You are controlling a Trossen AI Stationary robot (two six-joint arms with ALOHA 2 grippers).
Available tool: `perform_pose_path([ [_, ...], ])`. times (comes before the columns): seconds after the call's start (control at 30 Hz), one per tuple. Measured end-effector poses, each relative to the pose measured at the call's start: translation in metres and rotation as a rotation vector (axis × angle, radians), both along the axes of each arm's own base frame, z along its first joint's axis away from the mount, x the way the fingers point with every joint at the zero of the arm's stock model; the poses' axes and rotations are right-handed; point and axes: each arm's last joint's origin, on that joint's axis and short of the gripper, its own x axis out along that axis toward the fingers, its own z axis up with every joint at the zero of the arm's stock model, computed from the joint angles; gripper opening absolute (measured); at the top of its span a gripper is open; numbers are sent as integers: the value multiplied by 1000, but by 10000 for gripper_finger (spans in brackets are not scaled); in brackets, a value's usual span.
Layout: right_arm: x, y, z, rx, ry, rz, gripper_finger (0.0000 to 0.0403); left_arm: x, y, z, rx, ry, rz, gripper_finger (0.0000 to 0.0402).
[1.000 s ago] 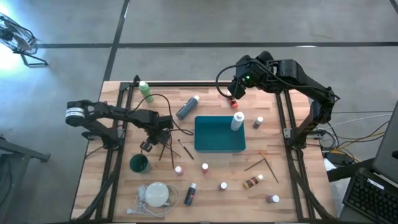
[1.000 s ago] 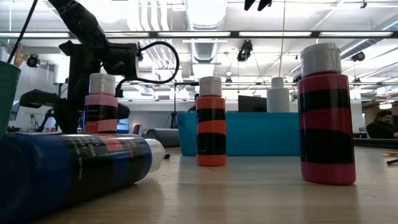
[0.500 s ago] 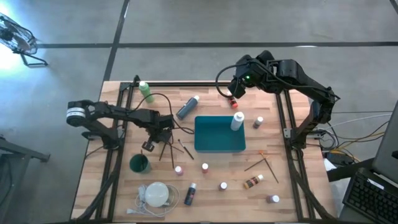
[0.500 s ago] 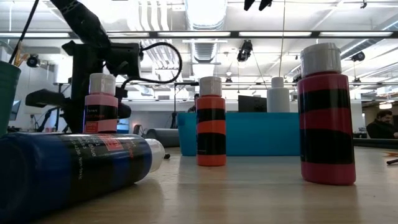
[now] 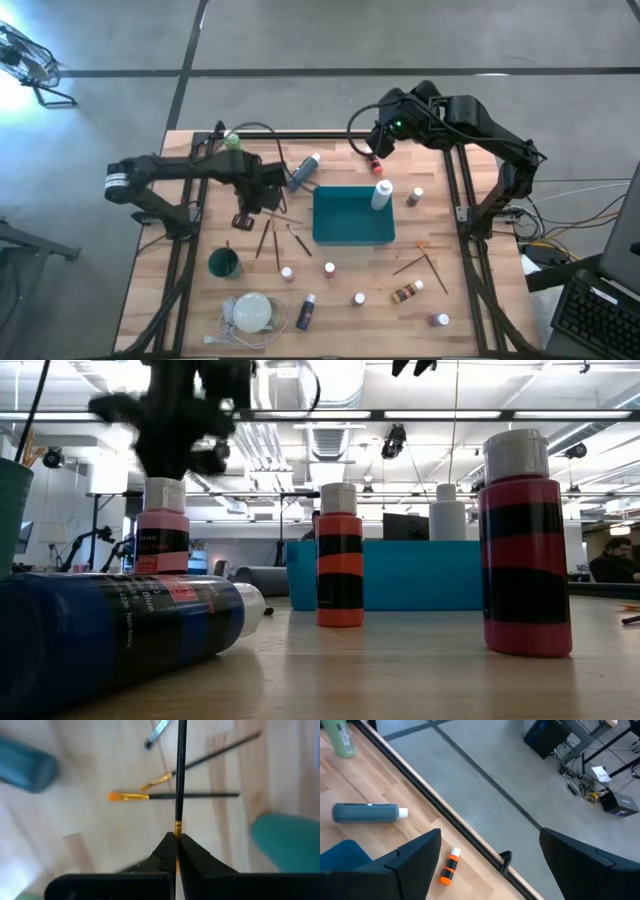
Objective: Pick & Place Paint Supplies
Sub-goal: Put the gold paintbrush into the green cup
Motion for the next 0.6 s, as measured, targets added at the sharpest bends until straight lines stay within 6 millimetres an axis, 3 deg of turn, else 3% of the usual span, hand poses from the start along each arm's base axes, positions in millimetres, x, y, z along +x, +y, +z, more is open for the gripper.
perform_pose_path([
  [0.33,17,10,8,108,-167,214,300,-4,-1,105,4,-216,162,5],
  [0.47,25,18,16,68,-225,310,289,-9,-1,128,6,-293,187,5],
  [0.6,31,23,24,20,-314,329,283,-11,-2,139,8,-329,195,5],
])
